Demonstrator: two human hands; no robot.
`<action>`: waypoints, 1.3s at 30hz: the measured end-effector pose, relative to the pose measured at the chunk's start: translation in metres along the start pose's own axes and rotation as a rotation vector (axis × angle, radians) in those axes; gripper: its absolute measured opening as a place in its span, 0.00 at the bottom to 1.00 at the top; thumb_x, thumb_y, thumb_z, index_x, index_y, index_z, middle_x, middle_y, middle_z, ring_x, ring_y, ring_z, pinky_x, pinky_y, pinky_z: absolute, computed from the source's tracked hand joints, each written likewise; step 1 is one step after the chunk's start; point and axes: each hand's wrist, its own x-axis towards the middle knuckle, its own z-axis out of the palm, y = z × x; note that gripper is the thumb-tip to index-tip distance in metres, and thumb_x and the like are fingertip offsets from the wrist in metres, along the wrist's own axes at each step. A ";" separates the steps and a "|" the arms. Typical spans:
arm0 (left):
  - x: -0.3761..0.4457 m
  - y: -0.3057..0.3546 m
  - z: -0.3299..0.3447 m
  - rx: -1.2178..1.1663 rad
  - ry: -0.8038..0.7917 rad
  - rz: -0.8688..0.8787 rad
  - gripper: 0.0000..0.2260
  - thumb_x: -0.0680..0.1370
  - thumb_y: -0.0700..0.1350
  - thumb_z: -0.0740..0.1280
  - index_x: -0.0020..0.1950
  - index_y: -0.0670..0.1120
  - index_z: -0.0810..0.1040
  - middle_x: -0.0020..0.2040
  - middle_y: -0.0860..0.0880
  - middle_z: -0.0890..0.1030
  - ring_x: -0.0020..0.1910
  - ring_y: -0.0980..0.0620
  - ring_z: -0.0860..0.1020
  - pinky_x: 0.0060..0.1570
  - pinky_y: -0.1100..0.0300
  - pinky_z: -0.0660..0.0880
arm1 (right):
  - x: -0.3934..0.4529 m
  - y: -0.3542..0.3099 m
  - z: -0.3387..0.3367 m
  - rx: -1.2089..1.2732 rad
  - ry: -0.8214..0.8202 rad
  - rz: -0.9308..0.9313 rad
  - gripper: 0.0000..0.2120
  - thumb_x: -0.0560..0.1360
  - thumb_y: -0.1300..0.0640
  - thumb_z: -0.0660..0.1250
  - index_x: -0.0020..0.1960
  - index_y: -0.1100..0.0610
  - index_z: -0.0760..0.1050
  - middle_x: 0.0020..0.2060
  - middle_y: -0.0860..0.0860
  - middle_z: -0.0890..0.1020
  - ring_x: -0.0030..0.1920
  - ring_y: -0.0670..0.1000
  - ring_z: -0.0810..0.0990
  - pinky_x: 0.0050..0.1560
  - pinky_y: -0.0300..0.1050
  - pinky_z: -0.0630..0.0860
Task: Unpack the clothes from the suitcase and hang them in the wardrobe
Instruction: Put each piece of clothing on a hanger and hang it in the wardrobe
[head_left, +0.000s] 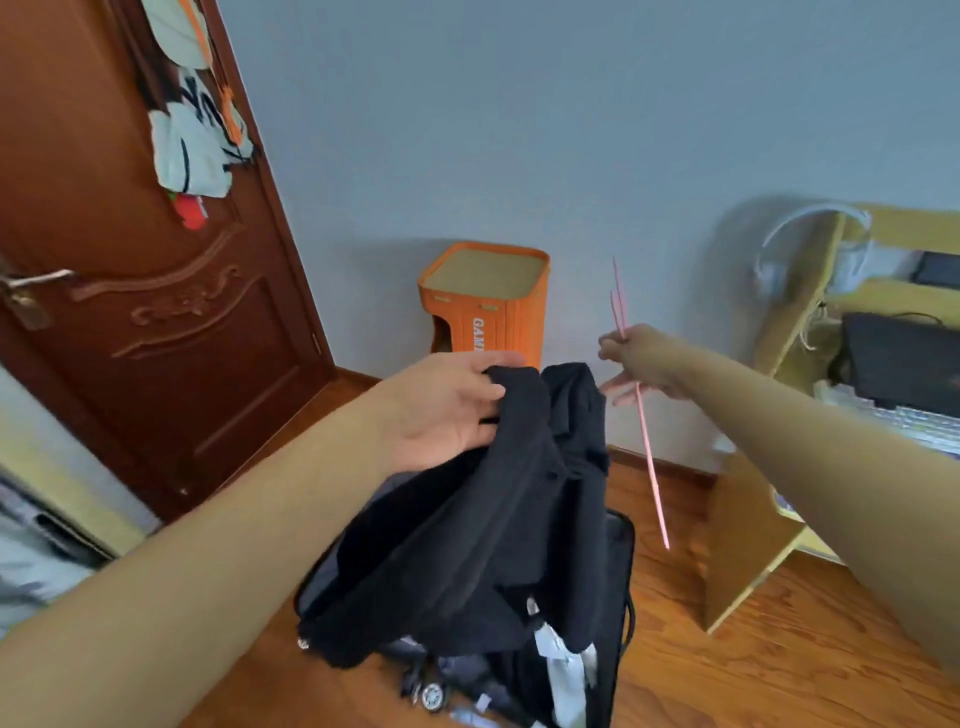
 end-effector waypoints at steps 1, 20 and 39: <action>0.011 0.001 0.006 -0.046 0.052 0.013 0.20 0.80 0.26 0.54 0.69 0.37 0.73 0.55 0.40 0.81 0.50 0.45 0.83 0.47 0.54 0.83 | -0.009 0.003 0.006 0.021 -0.006 -0.040 0.14 0.84 0.58 0.60 0.68 0.59 0.72 0.67 0.54 0.75 0.43 0.55 0.87 0.49 0.55 0.84; 0.060 -0.013 -0.002 -0.183 0.415 0.084 0.23 0.75 0.20 0.56 0.62 0.39 0.76 0.62 0.38 0.78 0.63 0.44 0.78 0.65 0.52 0.76 | -0.065 0.069 0.086 0.182 0.465 -0.050 0.06 0.77 0.61 0.67 0.44 0.56 0.82 0.38 0.56 0.83 0.43 0.56 0.81 0.41 0.46 0.74; 0.088 -0.141 -0.081 0.604 0.559 -0.237 0.15 0.73 0.50 0.62 0.56 0.44 0.77 0.41 0.46 0.80 0.38 0.43 0.80 0.42 0.44 0.80 | -0.116 -0.179 -0.064 0.189 0.254 -0.448 0.10 0.73 0.65 0.68 0.45 0.54 0.86 0.43 0.52 0.85 0.46 0.52 0.83 0.43 0.41 0.81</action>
